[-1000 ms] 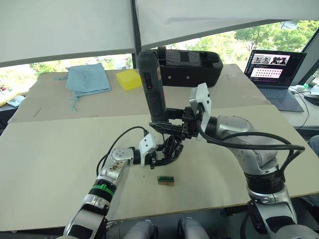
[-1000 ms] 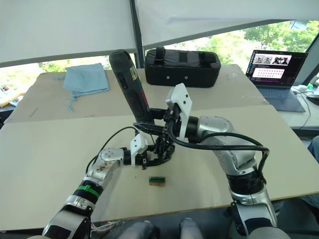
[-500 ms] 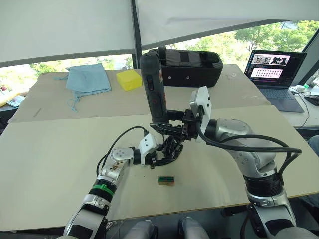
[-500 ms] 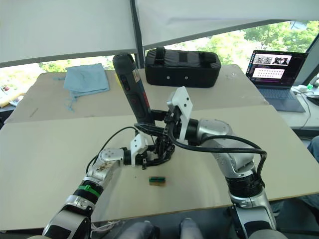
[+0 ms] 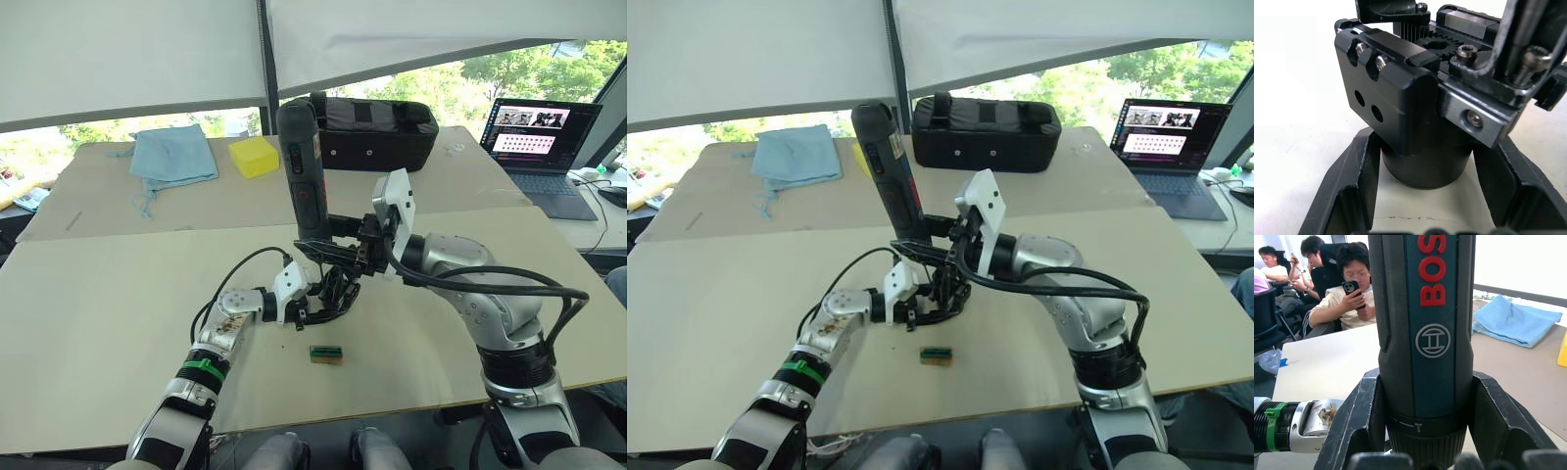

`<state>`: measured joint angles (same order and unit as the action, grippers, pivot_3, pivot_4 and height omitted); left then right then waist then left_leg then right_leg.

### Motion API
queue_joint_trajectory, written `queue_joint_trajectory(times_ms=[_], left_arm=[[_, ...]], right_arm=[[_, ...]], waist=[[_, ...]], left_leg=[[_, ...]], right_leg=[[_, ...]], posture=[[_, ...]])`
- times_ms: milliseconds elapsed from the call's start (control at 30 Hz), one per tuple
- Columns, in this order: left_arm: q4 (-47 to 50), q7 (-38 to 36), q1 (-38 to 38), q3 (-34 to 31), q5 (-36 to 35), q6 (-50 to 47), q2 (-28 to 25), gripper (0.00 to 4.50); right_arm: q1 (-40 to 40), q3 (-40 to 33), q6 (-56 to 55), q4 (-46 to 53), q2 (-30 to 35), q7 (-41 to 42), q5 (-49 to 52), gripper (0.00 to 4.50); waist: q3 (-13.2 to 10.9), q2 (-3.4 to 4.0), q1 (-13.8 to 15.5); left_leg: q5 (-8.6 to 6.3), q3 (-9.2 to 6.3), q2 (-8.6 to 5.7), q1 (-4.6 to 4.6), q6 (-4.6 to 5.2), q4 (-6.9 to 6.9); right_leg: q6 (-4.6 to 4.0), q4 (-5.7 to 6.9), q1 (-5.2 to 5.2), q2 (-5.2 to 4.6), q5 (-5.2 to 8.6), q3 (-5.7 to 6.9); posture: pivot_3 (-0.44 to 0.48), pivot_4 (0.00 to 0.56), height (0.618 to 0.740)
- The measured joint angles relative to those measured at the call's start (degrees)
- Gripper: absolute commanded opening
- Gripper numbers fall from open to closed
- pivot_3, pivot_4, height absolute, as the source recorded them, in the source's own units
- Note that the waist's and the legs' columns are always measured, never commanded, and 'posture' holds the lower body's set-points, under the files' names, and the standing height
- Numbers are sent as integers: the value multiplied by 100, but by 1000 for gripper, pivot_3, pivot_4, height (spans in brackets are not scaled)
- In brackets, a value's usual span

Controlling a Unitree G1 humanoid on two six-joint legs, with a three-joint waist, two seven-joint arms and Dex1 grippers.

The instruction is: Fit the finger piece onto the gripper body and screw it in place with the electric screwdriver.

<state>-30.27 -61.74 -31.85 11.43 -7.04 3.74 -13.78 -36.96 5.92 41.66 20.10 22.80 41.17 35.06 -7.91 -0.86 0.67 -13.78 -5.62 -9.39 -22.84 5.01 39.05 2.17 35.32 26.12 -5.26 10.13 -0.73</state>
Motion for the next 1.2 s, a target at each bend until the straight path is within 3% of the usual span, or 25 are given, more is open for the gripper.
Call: queue_joint_trajectory(times_ms=[1200], left_arm=[[-73,-12,-78,-1,3,-7,12,2278]], right_arm=[[-174,-1,147,30,299,81,117,1923]], waist=[[0,0,-2]], left_leg=[[0,0,0,-5,1,-1]], right_leg=[[0,-2,3,-1,0,-1]], posture=[[0,150,740]])
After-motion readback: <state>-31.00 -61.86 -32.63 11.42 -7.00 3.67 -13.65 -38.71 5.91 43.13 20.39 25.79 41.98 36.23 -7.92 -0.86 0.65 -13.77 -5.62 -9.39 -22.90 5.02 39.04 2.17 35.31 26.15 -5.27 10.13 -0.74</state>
